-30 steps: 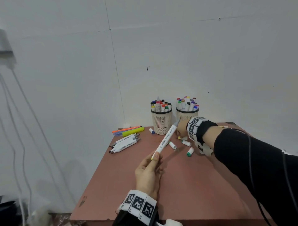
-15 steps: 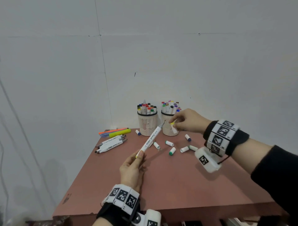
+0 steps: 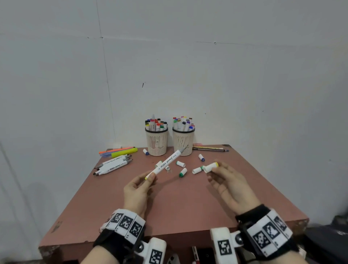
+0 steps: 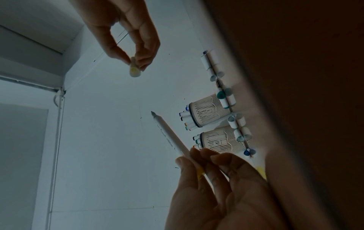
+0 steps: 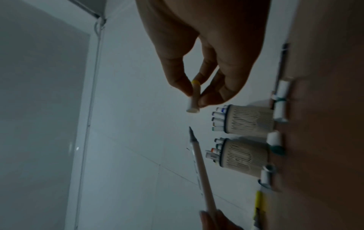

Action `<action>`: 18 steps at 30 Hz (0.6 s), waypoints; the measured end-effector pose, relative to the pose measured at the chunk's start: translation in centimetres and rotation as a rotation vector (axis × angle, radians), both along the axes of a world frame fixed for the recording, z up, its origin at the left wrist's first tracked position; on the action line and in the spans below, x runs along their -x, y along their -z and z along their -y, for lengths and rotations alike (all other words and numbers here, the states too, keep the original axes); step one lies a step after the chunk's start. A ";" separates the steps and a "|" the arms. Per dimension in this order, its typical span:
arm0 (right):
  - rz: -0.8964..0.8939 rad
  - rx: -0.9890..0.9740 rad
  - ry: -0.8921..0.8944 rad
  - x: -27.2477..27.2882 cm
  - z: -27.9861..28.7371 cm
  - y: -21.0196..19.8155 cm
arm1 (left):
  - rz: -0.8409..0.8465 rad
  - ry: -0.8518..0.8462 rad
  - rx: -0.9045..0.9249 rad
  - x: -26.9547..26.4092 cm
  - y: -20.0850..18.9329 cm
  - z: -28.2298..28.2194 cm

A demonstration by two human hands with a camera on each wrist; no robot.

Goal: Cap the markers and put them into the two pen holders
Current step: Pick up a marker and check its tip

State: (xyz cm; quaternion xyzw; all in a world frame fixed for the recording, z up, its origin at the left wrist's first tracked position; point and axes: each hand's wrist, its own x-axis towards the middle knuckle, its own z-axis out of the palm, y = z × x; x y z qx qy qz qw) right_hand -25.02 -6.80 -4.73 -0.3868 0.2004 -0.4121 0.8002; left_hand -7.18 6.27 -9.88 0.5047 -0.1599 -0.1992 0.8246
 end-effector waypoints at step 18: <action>0.202 -0.192 0.124 -1.2 1.0 4.2 | 0.297 0.114 -0.205 0.4 0.7 0.4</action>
